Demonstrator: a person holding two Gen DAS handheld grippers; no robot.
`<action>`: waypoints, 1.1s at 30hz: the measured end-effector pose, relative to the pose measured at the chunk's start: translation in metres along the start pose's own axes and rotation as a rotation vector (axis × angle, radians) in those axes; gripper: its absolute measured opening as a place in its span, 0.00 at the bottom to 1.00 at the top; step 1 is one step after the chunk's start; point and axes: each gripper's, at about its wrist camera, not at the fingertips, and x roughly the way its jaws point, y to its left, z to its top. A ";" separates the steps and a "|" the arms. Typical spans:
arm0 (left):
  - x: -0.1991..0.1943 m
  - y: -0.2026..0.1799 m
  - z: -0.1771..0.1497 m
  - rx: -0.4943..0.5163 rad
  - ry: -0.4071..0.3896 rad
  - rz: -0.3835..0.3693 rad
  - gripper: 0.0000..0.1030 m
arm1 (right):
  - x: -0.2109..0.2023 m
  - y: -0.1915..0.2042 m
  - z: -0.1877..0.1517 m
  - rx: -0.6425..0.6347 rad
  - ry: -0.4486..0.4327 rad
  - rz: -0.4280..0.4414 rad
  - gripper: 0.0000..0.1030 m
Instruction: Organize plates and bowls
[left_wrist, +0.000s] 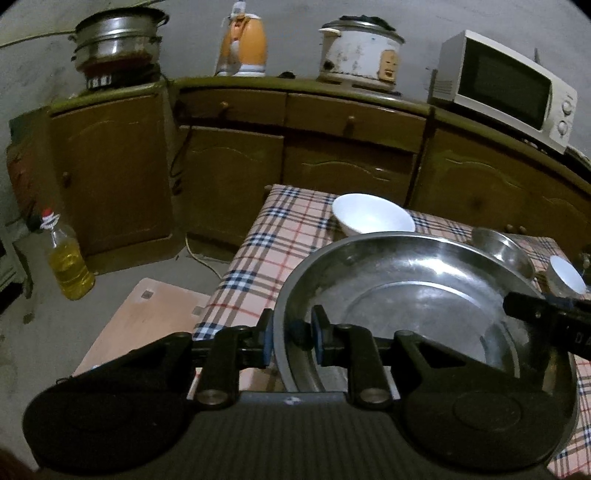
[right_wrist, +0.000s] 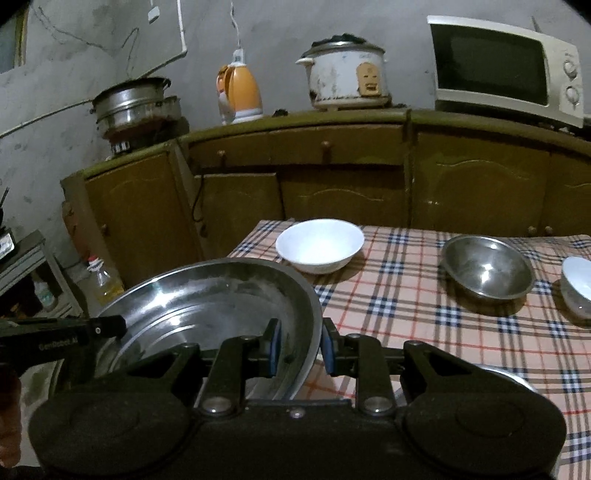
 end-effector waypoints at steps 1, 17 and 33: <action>-0.001 -0.003 0.002 0.009 0.000 -0.001 0.21 | -0.003 -0.002 0.001 0.004 -0.003 -0.001 0.29; -0.013 -0.041 0.006 0.059 -0.015 -0.019 0.22 | -0.036 -0.032 0.006 0.023 -0.036 -0.034 0.29; -0.016 -0.066 0.002 0.066 -0.013 -0.049 0.22 | -0.054 -0.055 0.002 0.031 -0.049 -0.070 0.29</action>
